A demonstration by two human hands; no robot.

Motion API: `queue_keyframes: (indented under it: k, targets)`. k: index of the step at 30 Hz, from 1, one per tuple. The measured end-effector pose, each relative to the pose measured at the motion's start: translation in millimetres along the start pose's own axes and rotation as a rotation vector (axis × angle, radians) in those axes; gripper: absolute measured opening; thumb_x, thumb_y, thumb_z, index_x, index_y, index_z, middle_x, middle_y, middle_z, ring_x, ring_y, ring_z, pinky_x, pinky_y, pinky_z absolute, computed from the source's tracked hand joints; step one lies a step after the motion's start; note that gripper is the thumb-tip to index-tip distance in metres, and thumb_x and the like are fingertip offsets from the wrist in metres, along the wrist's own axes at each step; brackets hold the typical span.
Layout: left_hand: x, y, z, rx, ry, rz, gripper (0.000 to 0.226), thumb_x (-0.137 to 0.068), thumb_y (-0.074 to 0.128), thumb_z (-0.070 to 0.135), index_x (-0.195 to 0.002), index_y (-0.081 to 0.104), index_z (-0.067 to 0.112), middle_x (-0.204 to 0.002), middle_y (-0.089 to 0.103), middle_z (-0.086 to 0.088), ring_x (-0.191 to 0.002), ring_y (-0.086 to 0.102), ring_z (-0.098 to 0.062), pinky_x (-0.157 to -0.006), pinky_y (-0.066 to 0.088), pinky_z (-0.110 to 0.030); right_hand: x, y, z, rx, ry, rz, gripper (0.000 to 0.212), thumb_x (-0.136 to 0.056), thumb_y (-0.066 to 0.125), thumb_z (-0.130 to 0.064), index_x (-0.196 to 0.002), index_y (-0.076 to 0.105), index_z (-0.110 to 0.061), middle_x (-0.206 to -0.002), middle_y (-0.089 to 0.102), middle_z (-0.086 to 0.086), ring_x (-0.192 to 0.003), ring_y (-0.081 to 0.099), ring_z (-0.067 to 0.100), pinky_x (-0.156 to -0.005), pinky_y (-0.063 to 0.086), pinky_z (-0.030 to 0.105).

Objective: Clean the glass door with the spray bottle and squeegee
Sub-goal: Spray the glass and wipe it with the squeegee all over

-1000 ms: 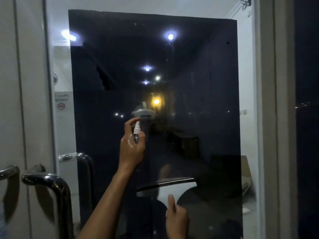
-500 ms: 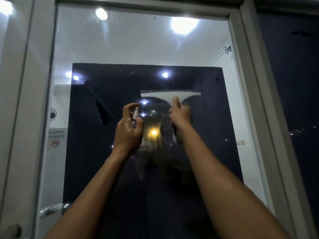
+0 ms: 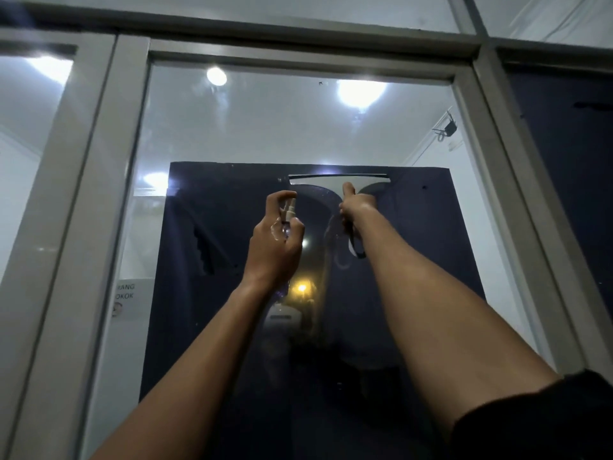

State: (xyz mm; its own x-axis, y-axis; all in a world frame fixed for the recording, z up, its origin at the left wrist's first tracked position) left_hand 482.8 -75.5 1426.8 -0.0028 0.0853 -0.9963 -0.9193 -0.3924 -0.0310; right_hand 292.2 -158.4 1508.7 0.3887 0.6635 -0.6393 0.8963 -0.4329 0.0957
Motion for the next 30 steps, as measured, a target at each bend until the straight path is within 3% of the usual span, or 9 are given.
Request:
queue_keyframes:
  k: [1, 5, 9, 12, 15, 17, 21, 27, 30]
  targets:
    - [2, 0, -3, 0.007, -0.006, -0.006, 0.033, -0.102, 0.047, 0.013, -0.131, 0.043, 0.029, -0.073, 0.058, -0.010, -0.064, 0.061, -0.033, -0.062, 0.055, -0.056, 1, -4, 4, 0.002, 0.020, 0.013, 0.045, -0.101, 0.041, -0.056, -0.109, 0.052, -0.013, -0.102, 0.058, 0.010, -0.069, 0.050, 0.019, -0.073, 0.046, 0.033]
    - [16, 1, -9, 0.027, -0.020, -0.025, 0.033, -0.102, 0.047, 0.013, -0.131, 0.043, 0.029, -0.070, 0.055, -0.005, -0.059, 0.056, -0.024, -0.061, 0.055, -0.056, 16, -20, 28, 0.035, 0.101, 0.097, 0.050, -0.097, 0.047, -0.062, -0.103, 0.053, -0.013, -0.075, 0.054, 0.003, -0.054, 0.048, 0.016, -0.047, 0.036, 0.026]
    - [22, 3, -8, 0.046, -0.039, -0.017, 0.032, -0.102, 0.047, 0.013, -0.131, 0.045, 0.026, -0.070, 0.056, -0.003, -0.058, 0.056, -0.024, -0.061, 0.054, -0.056, 36, -25, 64, 0.039, 0.101, 0.154, 0.056, -0.094, 0.049, -0.064, -0.103, 0.060, -0.010, -0.087, 0.062, 0.007, -0.071, 0.058, 0.023, -0.062, 0.045, 0.032]
    - [29, 7, -2, 0.066, -0.060, -0.032, 0.033, -0.102, 0.048, 0.012, -0.131, 0.045, 0.026, -0.073, 0.058, -0.008, -0.062, 0.058, -0.033, -0.062, 0.054, -0.058, 72, -29, 96, 0.087, 0.126, 0.238, 0.065, -0.093, 0.047, -0.068, -0.093, 0.064, -0.006, -0.080, 0.068, 0.006, -0.065, 0.062, 0.022, -0.057, 0.044, 0.029]
    - [39, 10, 6, 0.066, -0.058, -0.024, 0.032, -0.101, 0.048, 0.011, -0.130, 0.046, 0.024, -0.071, 0.058, -0.002, -0.058, 0.056, -0.020, -0.063, 0.054, -0.053, 115, -32, 143, 0.105, 0.162, 0.235, 0.067, -0.094, 0.043, -0.070, -0.081, 0.067, -0.009, -0.079, 0.070, 0.009, -0.073, 0.067, 0.027, -0.061, 0.046, 0.032]
    - [45, 12, 11, 0.081, -0.074, -0.022, 0.033, -0.101, 0.049, 0.011, -0.131, 0.047, 0.024, -0.073, 0.059, -0.001, -0.060, 0.057, -0.022, -0.064, 0.055, -0.053, 145, -37, 175, 0.093, 0.196, 0.227, 0.065, -0.095, 0.043, -0.067, -0.074, 0.065, -0.010, -0.079, 0.070, 0.009, -0.077, 0.068, 0.029, -0.065, 0.045, 0.032]
    - [62, 18, 15, 0.119, -0.115, -0.027, 0.033, -0.100, 0.049, 0.013, -0.128, 0.047, 0.029, -0.074, 0.060, -0.012, -0.064, 0.060, -0.037, -0.063, 0.053, -0.061, 194, -54, 219, 0.080, 0.204, 0.237, 0.063, -0.098, 0.049, -0.058, -0.059, 0.062, -0.010, -0.060, 0.064, 0.003, -0.061, 0.062, 0.020, -0.053, 0.038, 0.025]
    - [102, 26, 7, 0.109, -0.173, -0.071, 0.036, -0.096, 0.047, 0.024, -0.131, 0.046, 0.027, -0.077, 0.060, 0.002, -0.064, 0.061, -0.030, -0.066, 0.056, -0.058, 268, -81, 295, 0.244, 0.353, 0.193, 0.071, -0.100, 0.042, -0.057, -0.046, 0.054, -0.014, -0.049, 0.058, -0.001, -0.056, 0.057, 0.020, -0.062, 0.038, 0.031]
    - [116, 31, 4, 0.087, -0.183, -0.077, 0.033, -0.099, 0.049, 0.016, -0.131, 0.047, 0.026, -0.074, 0.061, 0.005, -0.065, 0.063, -0.024, -0.066, 0.056, -0.054, 292, -95, 313, 0.311, 0.398, 0.175, 0.070, -0.101, 0.042, -0.056, -0.046, 0.055, -0.014, -0.049, 0.058, -0.002, -0.056, 0.057, 0.018, -0.060, 0.039, 0.029]
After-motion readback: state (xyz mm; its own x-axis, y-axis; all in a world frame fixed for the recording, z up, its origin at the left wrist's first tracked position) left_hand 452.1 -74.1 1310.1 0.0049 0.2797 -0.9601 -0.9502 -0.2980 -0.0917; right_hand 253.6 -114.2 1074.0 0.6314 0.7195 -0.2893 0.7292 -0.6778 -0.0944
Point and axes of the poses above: each hand's wrist, its own x-axis away from the middle knuckle, its own y-axis out of the palm, z = x × y, the point moved 5 cm from there along -x, towards the middle knuckle
